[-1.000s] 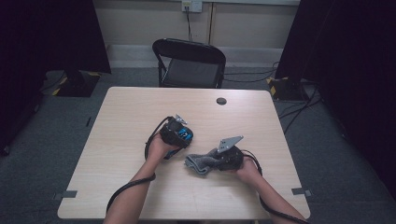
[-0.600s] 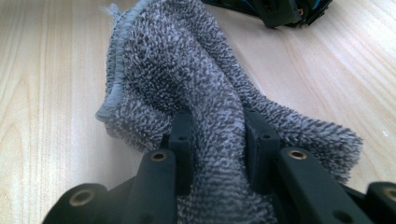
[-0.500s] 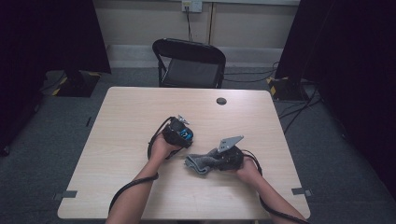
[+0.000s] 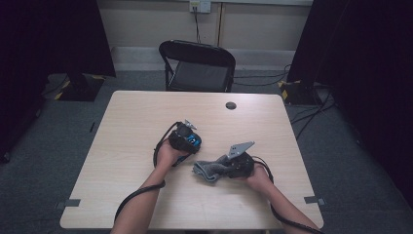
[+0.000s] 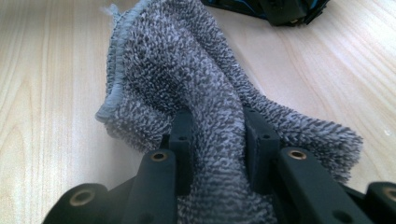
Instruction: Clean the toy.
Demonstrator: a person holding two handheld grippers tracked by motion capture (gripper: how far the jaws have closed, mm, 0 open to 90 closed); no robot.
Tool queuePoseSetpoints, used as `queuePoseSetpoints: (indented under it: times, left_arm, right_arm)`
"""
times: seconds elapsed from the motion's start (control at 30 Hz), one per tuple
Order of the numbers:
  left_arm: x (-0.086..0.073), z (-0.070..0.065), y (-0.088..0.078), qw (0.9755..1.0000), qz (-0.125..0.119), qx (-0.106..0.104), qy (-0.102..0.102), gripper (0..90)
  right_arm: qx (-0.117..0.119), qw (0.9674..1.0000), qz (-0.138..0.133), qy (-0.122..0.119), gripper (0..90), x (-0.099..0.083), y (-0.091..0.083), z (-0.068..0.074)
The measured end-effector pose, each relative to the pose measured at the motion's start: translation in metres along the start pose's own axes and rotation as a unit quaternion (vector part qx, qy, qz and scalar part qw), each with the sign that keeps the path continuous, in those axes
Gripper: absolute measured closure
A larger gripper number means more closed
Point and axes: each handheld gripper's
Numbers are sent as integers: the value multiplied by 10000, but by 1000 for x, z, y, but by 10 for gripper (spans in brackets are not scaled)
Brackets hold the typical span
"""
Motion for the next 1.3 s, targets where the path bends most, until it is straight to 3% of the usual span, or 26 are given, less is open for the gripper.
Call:
queuePoseSetpoints:
  times: [0.63, 0.93, 1.03, 1.3]
  left_arm:
    - [-6, 5, -23, 9996, -287, -12, -18, 256]
    - [-5, 0, -11, 9998, -34, 29, 199, 255]
    - [-5, -1, -9, 9997, 102, 51, 214, 254]
    - [-5, 0, -6, 9999, 130, 15, 105, 248]
  right_arm:
    - [34, 10000, -45, 34, 690, -1, 0, -1]
    - [31, 10000, -46, 32, 690, -1, 0, -1]
    - [46, 10000, -68, 31, 690, -2, 0, -2]
    - [46, 10000, -56, 26, 689, -1, 0, -1]
Point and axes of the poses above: each handheld gripper's, and its own axes: y roughly forward along the jaws, x roughly out of its top, z roughly to its left, and after that the axes turned 14 degrees about x, right-handed
